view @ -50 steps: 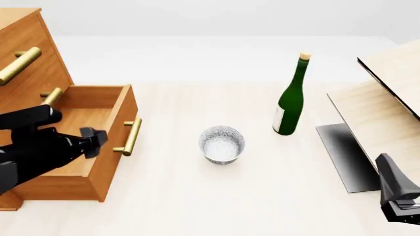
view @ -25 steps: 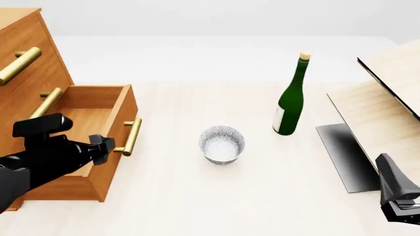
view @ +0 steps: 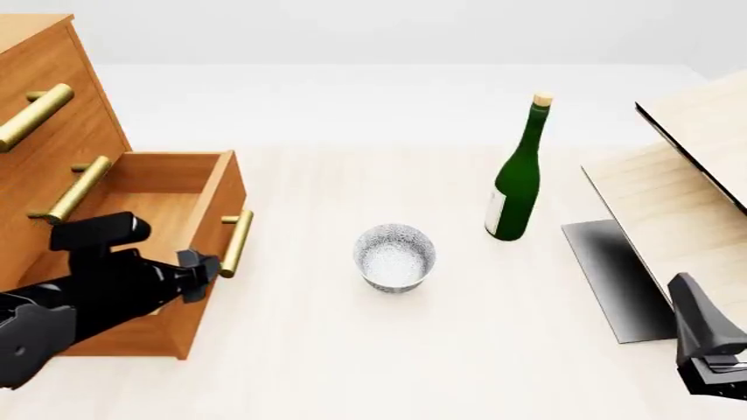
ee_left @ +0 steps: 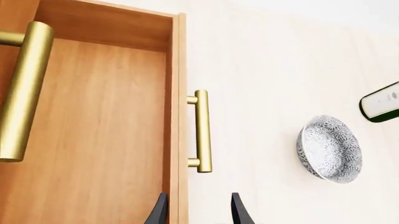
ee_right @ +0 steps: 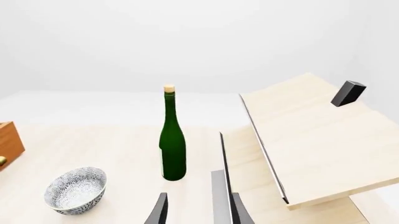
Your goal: Put the bowl in the bottom drawer of the cabinet and close it.
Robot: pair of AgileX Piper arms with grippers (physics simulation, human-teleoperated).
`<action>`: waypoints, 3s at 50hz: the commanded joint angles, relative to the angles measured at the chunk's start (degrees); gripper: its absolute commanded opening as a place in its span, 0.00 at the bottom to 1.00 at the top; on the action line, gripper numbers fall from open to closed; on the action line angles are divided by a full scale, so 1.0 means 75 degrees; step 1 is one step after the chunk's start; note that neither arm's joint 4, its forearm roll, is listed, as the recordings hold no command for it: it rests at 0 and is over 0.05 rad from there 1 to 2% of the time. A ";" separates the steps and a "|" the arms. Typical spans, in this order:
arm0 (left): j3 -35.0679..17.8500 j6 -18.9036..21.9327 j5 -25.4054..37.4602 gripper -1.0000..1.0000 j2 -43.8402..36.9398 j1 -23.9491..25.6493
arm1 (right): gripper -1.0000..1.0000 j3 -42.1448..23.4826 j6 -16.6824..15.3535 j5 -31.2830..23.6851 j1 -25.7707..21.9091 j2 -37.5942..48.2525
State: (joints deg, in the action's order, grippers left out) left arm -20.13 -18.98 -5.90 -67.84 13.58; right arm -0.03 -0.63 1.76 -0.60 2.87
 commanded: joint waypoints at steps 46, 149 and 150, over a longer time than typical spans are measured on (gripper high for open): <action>0.0194 -0.0057 -0.0393 1.00 0.0051 0.1007 | 1.00 -0.0003 -0.0010 -0.0075 0.0009 -0.0091; -0.1519 0.0856 0.2097 1.00 0.2632 0.1750 | 1.00 -0.0003 -0.0007 -0.0074 0.0010 -0.0089; -0.1550 0.0804 0.2143 1.00 0.2646 0.1786 | 1.00 -0.0003 -0.0009 -0.0073 0.0010 -0.0087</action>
State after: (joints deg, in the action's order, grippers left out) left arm -32.64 -11.47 9.43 -49.18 27.45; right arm -0.05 -0.68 1.34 -0.55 2.36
